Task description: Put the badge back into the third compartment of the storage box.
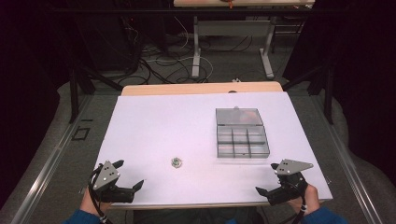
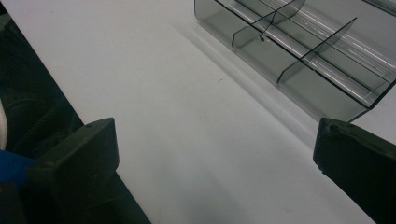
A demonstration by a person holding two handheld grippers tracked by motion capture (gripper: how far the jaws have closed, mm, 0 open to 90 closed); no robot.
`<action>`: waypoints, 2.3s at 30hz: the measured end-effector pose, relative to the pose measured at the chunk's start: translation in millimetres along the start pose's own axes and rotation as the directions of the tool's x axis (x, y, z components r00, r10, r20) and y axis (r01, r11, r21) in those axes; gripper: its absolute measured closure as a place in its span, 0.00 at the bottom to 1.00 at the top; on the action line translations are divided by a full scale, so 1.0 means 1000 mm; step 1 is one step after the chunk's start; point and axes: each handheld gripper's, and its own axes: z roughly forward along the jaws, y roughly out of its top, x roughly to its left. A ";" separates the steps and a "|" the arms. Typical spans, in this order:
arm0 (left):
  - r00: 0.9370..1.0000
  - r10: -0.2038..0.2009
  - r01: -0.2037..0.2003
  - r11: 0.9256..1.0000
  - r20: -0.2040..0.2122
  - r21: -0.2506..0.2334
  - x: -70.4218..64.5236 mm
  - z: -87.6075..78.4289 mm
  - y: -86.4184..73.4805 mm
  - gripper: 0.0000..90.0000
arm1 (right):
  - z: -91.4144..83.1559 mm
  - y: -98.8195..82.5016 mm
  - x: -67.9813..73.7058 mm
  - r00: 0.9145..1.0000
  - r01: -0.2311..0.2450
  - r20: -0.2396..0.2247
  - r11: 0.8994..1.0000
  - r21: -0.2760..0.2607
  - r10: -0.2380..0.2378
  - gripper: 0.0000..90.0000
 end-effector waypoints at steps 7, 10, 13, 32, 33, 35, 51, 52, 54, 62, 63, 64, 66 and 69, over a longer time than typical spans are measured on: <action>1.000 -0.003 0.003 1.000 -0.001 0.003 0.000 0.000 0.000 0.01 | 0.001 0.002 0.002 1.000 0.011 -0.003 1.000 -0.002 -0.011 0.00; 1.000 -0.001 0.001 1.000 0.003 0.002 0.000 0.000 0.000 0.01 | 0.002 0.004 0.001 1.000 0.019 -0.017 1.000 -0.003 -0.019 0.00; 1.000 -0.001 0.001 1.000 0.002 0.001 0.000 0.001 0.000 0.01 | 0.005 0.006 0.004 1.000 -0.001 -0.017 1.000 -0.013 0.001 0.00; 1.000 -0.005 0.005 1.000 0.010 0.001 0.000 0.001 0.000 0.00 | 0.033 0.036 0.013 0.997 -0.013 -0.081 1.000 0.012 0.014 0.00; 1.000 -0.004 0.004 1.000 0.010 0.003 0.000 0.001 0.000 0.00 | 0.033 0.036 0.013 0.997 -0.013 -0.081 1.000 0.012 0.014 0.00; 1.000 -0.004 0.004 1.000 0.010 0.003 0.000 0.002 -0.001 0.00 | 0.036 0.039 0.012 0.996 -0.015 -0.086 1.000 0.011 0.016 0.00; 1.000 -0.001 0.001 1.000 0.016 0.002 0.000 0.001 -0.001 0.00 | 0.055 0.061 0.014 0.995 -0.027 -0.092 0.999 -0.017 0.025 0.00; 1.000 -0.001 0.001 1.000 0.017 0.000 0.000 0.001 -0.001 0.00 | 0.056 0.063 0.014 0.995 -0.023 -0.100 1.000 -0.006 0.023 0.00; 1.000 -0.001 0.001 1.000 0.017 0.001 0.001 0.002 -0.001 0.00 | 0.060 0.066 0.015 0.994 -0.020 -0.105 1.000 -0.021 0.018 0.00; 1.000 -0.001 0.001 1.000 0.016 -0.001 0.000 0.001 -0.001 0.00 | 0.075 0.078 0.020 0.993 -0.010 -0.117 1.000 -0.022 0.007 0.00; 1.000 -0.001 0.001 1.000 0.016 -0.001 0.001 0.001 -0.001 0.00 | 0.078 0.080 0.021 0.993 -0.009 -0.119 1.000 -0.028 0.005 0.00; 1.000 -0.001 0.002 1.000 0.017 -0.001 0.000 0.001 -0.001 0.00 | 0.083 0.083 0.024 0.993 -0.009 -0.120 0.999 -0.031 0.005 0.00; 1.000 -0.001 0.001 1.000 0.017 -0.002 0.001 0.001 -0.001 0.00 | 0.084 0.085 0.025 0.993 0.002 -0.119 1.000 -0.020 -0.005 0.00; 1.000 -0.001 0.001 1.000 0.017 -0.001 0.001 0.002 -0.001 0.00 | 0.093 0.090 0.028 0.991 0.004 -0.131 1.000 -0.018 -0.006 0.00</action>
